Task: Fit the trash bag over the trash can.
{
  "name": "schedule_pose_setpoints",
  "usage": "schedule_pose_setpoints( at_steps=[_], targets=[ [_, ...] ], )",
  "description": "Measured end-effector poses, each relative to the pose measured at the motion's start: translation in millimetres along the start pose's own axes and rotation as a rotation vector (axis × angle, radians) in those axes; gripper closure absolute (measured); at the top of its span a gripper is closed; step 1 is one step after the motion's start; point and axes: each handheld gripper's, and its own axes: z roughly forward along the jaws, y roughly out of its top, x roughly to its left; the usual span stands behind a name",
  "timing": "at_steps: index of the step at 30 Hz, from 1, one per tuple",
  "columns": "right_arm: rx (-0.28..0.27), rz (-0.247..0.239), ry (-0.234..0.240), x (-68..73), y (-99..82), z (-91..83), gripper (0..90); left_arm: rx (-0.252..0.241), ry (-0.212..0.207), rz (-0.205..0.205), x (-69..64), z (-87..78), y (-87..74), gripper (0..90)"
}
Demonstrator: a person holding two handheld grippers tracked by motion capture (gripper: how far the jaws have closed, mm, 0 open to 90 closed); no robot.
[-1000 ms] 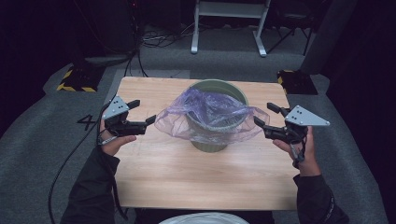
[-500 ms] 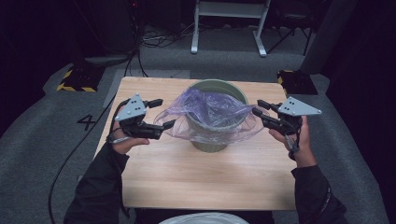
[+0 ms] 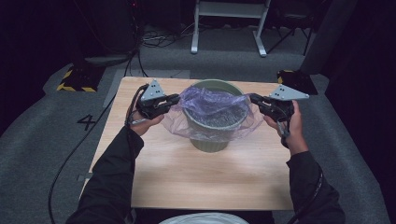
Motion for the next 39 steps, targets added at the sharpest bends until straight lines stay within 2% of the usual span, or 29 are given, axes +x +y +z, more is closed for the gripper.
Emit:
schedule_pose_setpoints(
  at_steps=[8,12,16,19,23,26,28,34,36,39],
  targets=[
    [0.073,0.056,-0.031,-19.8,-3.1,27.9,86.0,-0.011,0.011,-0.057,14.7,23.1,1.3,88.2],
    [0.112,0.09,-0.043,-28.3,-10.4,42.2,86.0,-0.016,0.002,-0.105,20.6,36.5,1.1,88.2],
    [0.136,0.137,-0.052,-36.3,-20.2,54.1,86.0,0.005,0.04,-0.121,26.2,49.0,-0.4,88.3],
    [0.155,0.165,-0.049,-39.5,-27.5,62.8,86.0,0.017,0.044,-0.138,30.0,57.7,-2.7,89.2],
    [0.171,0.184,-0.048,-39.4,-34.4,71.9,85.8,0.033,0.052,-0.158,32.6,69.6,-6.5,89.5],
    [0.19,0.187,-0.042,-36.9,-39.8,79.7,85.8,0.043,0.078,-0.179,33.3,77.5,-10.9,89.5],
    [0.205,0.183,-0.038,-35.0,-43.3,84.5,85.6,0.046,0.078,-0.2,35.1,81.3,-15.1,89.6],
    [0.228,0.19,-0.021,-31.1,-52.2,92.9,85.6,0.119,0.073,-0.248,39.6,93.7,-31.1,89.6],
    [0.238,0.191,-0.014,-29.5,-56.2,94.9,85.6,0.125,0.068,-0.253,39.0,95.3,-36.1,89.5],
    [0.26,0.189,-0.008,-27.9,-64.5,97.0,85.6,0.161,0.068,-0.254,38.8,96.4,-45.8,89.5]
  ],
)
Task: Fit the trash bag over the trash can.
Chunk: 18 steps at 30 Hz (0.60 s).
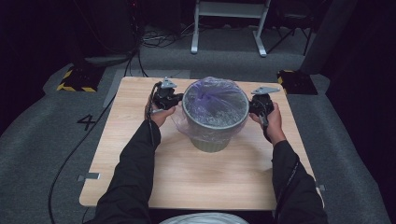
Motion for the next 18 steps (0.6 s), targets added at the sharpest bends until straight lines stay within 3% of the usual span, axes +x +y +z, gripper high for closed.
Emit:
schedule_pose_setpoints(
  at_steps=[3,8,10,12,14,18],
  targets=[
    [0.009,0.007,0.005,-0.6,-7.3,2.1,85.4,0.001,-0.012,-0.017,2.8,-0.2,-9.8,89.5],
    [0.014,-0.018,-0.006,0.5,-18.6,-1.2,81.5,-0.017,-0.028,-0.007,2.0,-10.6,-20.9,87.4],
    [0.012,-0.035,-0.017,0.3,-22.2,-4.7,78.1,-0.047,-0.034,-0.024,3.7,-18.8,-24.2,79.2],
    [-0.006,-0.037,-0.018,-0.9,-25.6,-9.5,72.2,-0.072,-0.05,-0.04,3.4,-28.6,-26.8,65.5],
    [-0.022,-0.044,-0.007,-2.0,-28.6,-14.8,62.6,-0.087,-0.05,-0.026,1.0,-39.0,-28.7,51.9],
    [-0.052,-0.057,-0.011,-3.9,-33.0,-27.7,45.4,-0.112,-0.075,0.001,-5.7,-59.7,-34.4,40.2]
  ],
)
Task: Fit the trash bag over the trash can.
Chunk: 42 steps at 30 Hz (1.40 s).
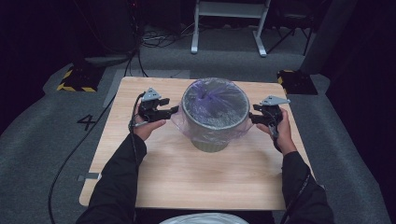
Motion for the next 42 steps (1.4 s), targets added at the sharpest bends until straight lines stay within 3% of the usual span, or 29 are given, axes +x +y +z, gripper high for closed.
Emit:
schedule_pose_setpoints(
  at_steps=[3,6,10,15,18,21,27,30,35,42],
  targets=[
    [-0.04,0.006,-0.009,-1.7,-2.4,-11.7,34.1,-0.001,-0.01,0.047,-9.9,-11.1,-3.3,32.7],
    [-0.054,-0.009,-0.014,-1.4,-4.4,-22.0,30.4,0.0,-0.022,0.106,-22.6,-18.6,-5.4,26.9],
    [-0.081,-0.017,-0.028,-1.7,-7.5,-35.1,29.9,0.012,-0.108,0.142,-38.3,-22.1,-10.2,22.6],
    [-0.127,-0.026,0.036,2.4,-10.9,-49.1,29.6,0.06,-0.173,0.184,-55.3,-15.7,-16.2,21.7],
    [-0.14,-0.06,0.076,9.5,-12.1,-55.7,33.2,0.078,-0.174,0.192,-59.6,-10.6,-18.9,29.6],
    [-0.136,-0.115,0.11,17.8,-14.2,-60.6,39.0,0.087,-0.178,0.205,-60.9,-7.6,-20.6,47.1],
    [-0.105,-0.195,0.154,33.2,-22.2,-57.8,68.1,0.114,-0.145,0.251,-62.5,0.0,-25.8,76.5],
    [-0.085,-0.194,0.163,36.5,-27.6,-49.7,79.2,0.121,-0.139,0.243,-60.5,4.5,-28.6,86.8],
    [-0.064,-0.158,0.159,34.4,-37.5,-37.3,89.4,0.136,-0.127,0.235,-56.0,10.9,-32.8,89.7],
    [-0.05,-0.122,0.166,30.6,-49.4,-28.0,90.0,0.168,-0.116,0.222,-50.2,17.9,-41.4,89.8]
  ],
)
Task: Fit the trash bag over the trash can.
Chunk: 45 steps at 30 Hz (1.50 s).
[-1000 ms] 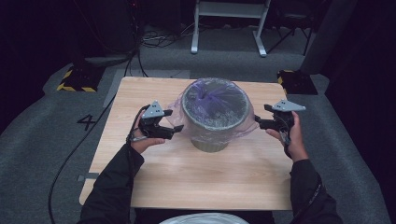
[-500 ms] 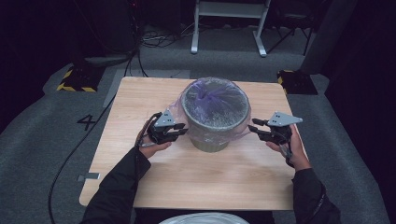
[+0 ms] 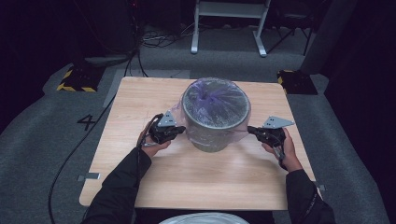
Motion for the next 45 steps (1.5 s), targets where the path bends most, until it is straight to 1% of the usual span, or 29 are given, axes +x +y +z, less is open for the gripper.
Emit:
schedule_pose_setpoints(
  at_steps=[2,5,6,8,10,13,14,16,18,19,20,21,22,23,24,25,26,27,29,30,32,34,36,38,39,40,45],
  targets=[
    [0.005,0.003,0.0,-0.1,-1.9,1.5,90.0,0.002,0.001,-0.009,1.5,1.2,-2.2,89.8],
    [0.012,0.007,0.004,0.1,-5.0,4.2,90.0,0.015,-0.01,-0.015,1.9,4.6,-5.1,89.8],
    [0.018,0.006,0.005,0.3,-6.2,5.5,90.0,0.022,-0.008,-0.008,2.0,6.0,-5.6,89.9],
    [0.034,0.01,0.007,0.8,-9.0,8.6,90.0,0.034,-0.003,-0.01,1.9,8.1,-6.7,89.9],
    [0.048,0.006,0.005,0.4,-11.0,11.1,90.0,0.047,-0.009,-0.009,3.1,9.3,-7.9,89.9],
    [0.074,0.021,-0.002,-1.5,-14.8,14.6,90.0,0.071,0.0,-0.014,5.2,10.0,-10.9,89.8],
    [0.079,0.027,-0.002,-2.5,-16.2,15.2,90.0,0.068,0.0,-0.017,6.6,8.7,-12.0,89.8],
    [0.077,0.039,-0.005,-4.3,-17.9,15.3,90.0,0.04,-0.009,-0.033,7.7,4.8,-12.8,89.5],
    [0.067,0.053,-0.014,-5.8,-18.2,13.7,90.0,0.029,0.003,-0.041,7.7,-0.4,-11.6,77.0],
    [0.066,0.055,-0.016,-6.5,-18.2,12.9,89.9,0.027,0.008,-0.044,6.8,-3.3,-11.2,73.0],
    [0.063,0.059,-0.018,-7.1,-18.2,11.8,89.7,0.022,0.002,-0.038,5.9,-6.6,-10.8,71.9],
    [0.059,0.062,-0.018,-7.8,-18.3,10.8,88.8,0.013,0.009,-0.032,3.8,-10.3,-10.8,67.3],
    [0.055,0.066,-0.021,-8.4,-18.5,9.7,87.9,0.015,0.018,-0.035,2.2,-13.4,-10.6,59.7],
    [0.051,0.07,-0.021,-9.1,-18.9,8.6,85.4,0.024,0.02,-0.045,0.4,-16.5,-10.9,50.9],
    [0.049,0.074,-0.026,-9.8,-19.1,7.2,82.0,0.028,0.022,-0.045,-1.6,-20.1,-11.7,46.3],
    [0.045,0.076,-0.025,-10.8,-19.2,5.6,77.9,0.027,0.032,-0.043,-4.6,-23.2,-12.4,38.2],
    [0.038,0.079,-0.016,-11.3,-19.2,3.7,73.6,0.03,0.047,-0.042,-7.6,-26.4,-12.9,32.1],
    [0.034,0.078,-0.01,-11.7,-18.8,1.9,67.9,0.031,0.051,-0.038,-9.5,-30.1,-13.6,28.6],
    [0.026,0.079,-0.02,-12.3,-17.3,-2.0,58.8,0.018,0.035,-0.055,-12.7,-36.6,-15.1,22.7],
    [0.02,0.085,-0.016,-12.3,-16.5,-4.2,53.5,0.016,0.038,-0.056,-14.4,-39.4,-15.8,20.6],
    [0.012,0.084,-0.02,-12.5,-14.3,-8.5,44.6,0.009,0.039,-0.062,-17.1,-44.3,-17.2,18.2],
    [-0.002,0.088,-0.015,-12.6,-12.3,-13.4,39.5,-0.006,0.027,-0.079,-19.0,-48.8,-19.5,15.9],
    [-0.027,0.099,-0.016,-12.7,-10.3,-18.0,33.7,-0.027,0.006,-0.1,-21.5,-52.3,-23.4,15.9],
    [-0.042,0.103,-0.024,-12.8,-7.8,-22.0,30.0,-0.023,0.003,-0.105,-25.8,-52.9,-27.3,15.7],
    [-0.05,0.107,-0.04,-12.7,-6.4,-23.9,26.7,-0.019,-0.001,-0.104,-28.4,-52.9,-29.4,15.8],
    [-0.057,0.112,-0.047,-12.8,-5.0,-25.8,25.9,-0.01,-0.003,-0.102,-30.5,-52.3,-31.6,15.7],
    [-0.096,0.121,-0.042,-11.7,2.7,-34.1,24.3,0.068,0.004,-0.093,-37.8,-41.5,-44.3,15.8]
  ],
)
